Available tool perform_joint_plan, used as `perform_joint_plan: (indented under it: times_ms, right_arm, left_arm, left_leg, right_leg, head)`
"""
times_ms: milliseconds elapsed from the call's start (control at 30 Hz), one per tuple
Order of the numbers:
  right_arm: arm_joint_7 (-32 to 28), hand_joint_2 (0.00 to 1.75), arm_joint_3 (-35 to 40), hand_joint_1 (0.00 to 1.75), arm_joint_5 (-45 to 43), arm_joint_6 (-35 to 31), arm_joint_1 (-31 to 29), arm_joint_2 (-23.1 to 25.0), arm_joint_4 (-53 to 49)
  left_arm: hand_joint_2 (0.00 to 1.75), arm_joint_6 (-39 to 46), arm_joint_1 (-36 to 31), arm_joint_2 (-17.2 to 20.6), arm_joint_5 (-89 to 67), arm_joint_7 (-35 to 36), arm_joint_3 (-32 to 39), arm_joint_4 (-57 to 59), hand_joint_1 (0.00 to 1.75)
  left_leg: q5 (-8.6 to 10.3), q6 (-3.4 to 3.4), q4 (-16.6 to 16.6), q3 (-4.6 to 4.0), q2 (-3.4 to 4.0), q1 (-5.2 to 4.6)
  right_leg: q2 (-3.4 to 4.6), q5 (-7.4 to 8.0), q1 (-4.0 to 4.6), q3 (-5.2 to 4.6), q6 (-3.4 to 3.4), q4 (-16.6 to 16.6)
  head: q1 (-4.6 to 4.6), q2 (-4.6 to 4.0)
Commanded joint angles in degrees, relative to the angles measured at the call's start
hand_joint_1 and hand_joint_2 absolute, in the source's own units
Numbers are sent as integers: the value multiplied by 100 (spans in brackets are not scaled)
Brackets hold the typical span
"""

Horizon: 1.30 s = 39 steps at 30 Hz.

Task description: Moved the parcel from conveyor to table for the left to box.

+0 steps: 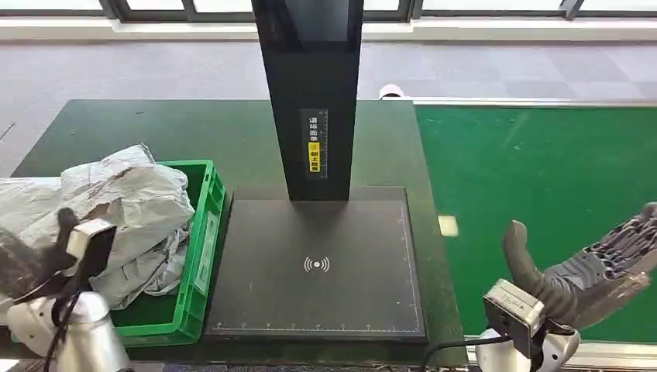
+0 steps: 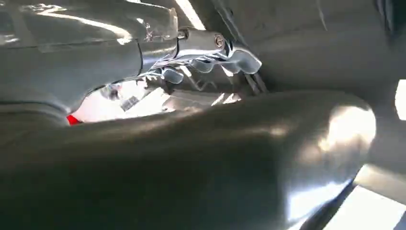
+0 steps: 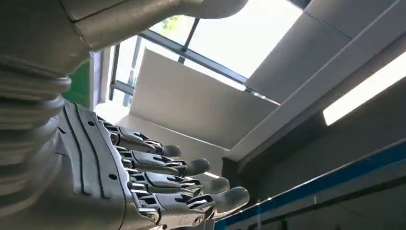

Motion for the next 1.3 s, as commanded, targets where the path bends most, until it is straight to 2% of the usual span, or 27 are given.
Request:
perform_joint_plan:
  times_ms: [33,167,267,300,367,400,433,1167,1200,1233,1267,1300]
  right_arm:
    - [-5,175,-493,0,11,-5,-165,238,493]
    - [-5,175,-493,0,11,-5,-165,238,493]
    - [-5,175,-493,0,11,-5,-165,238,493]
    - [-5,175,-255,0,-402,-5,-145,118,553]
    - [-5,175,90,0,-996,-5,-130,-171,727]
    - [-5,175,447,0,-1517,4,-147,-474,914]
    - [-5,175,527,0,-1932,409,-172,-577,983]
    - [-5,175,527,0,-1932,409,-172,-577,983]
    - [493,175,768,0,-2704,1849,-204,-813,1090]
    - [439,175,672,0,-2667,2368,-268,-682,1260]
    - [345,175,844,0,-2547,2780,-357,-683,1463]
    - [266,175,1045,0,-2414,2915,-441,-639,1559]
  left_arm:
    - [0,-17,350,-94,964,-22,-533,-1356,0]
    - [0,-17,350,-94,964,-22,-533,-1356,0]
    - [0,-17,350,-94,964,-22,-533,-1356,0]
    - [0,-17,765,163,2400,-22,-1559,-840,0]
    - [0,-125,920,501,3280,-22,-2003,-580,0]
    - [0,-343,962,585,3651,-22,-2056,-590,0]
    - [0,-750,1008,607,3877,-22,-2052,-554,0]
    - [0,-750,1008,607,3877,-22,-2052,-554,0]
    - [175,-2147,1122,753,4358,117,-2354,-454,0]
    - [175,-2483,1060,604,4173,171,-2385,-416,0]
    - [175,-3351,1085,700,3905,377,-2923,-344,0]
    - [175,-3576,1089,636,3463,398,-3341,-253,0]
  left_leg:
    - [-3,0,-4,9,-5,1]
    - [4,3,-13,8,-30,7]
    - [1,1,-9,4,-15,8]
    - [5,0,-15,8,-16,7]
    - [9,1,-21,13,-38,2]
    - [15,-1,-31,20,-40,2]
    - [8,-1,-19,20,-28,3]
    - [5,-1,-7,5,-24,3]
    - [6,-1,-11,8,-22,4]
    - [9,-2,-17,11,-22,4]
    - [8,-1,-15,12,-23,4]
    - [10,-1,-21,15,-24,3]
  right_leg:
    - [-4,-3,2,13,-4,-7]
    - [-27,0,9,22,-5,-17]
    - [-12,2,10,15,-6,-14]
    - [-14,5,9,18,-7,-20]
    - [-34,0,4,29,-5,-20]
    - [-37,3,4,35,-5,-30]
    - [-25,1,4,31,-4,-22]
    - [-20,0,5,18,-3,-10]
    - [-19,3,6,20,-5,-15]
    - [-19,5,7,23,-6,-21]
    - [-19,4,6,26,-4,-20]
    - [-20,6,6,28,-5,-24]
  head:
    - [-2,0]
    - [-2,0]
    - [-2,0]
    - [-2,0]
    - [-2,0]
    - [0,0]
    - [0,0]
    - [0,0]
    - [0,2]
    - [0,0]
    - [0,0]
    - [-2,0]
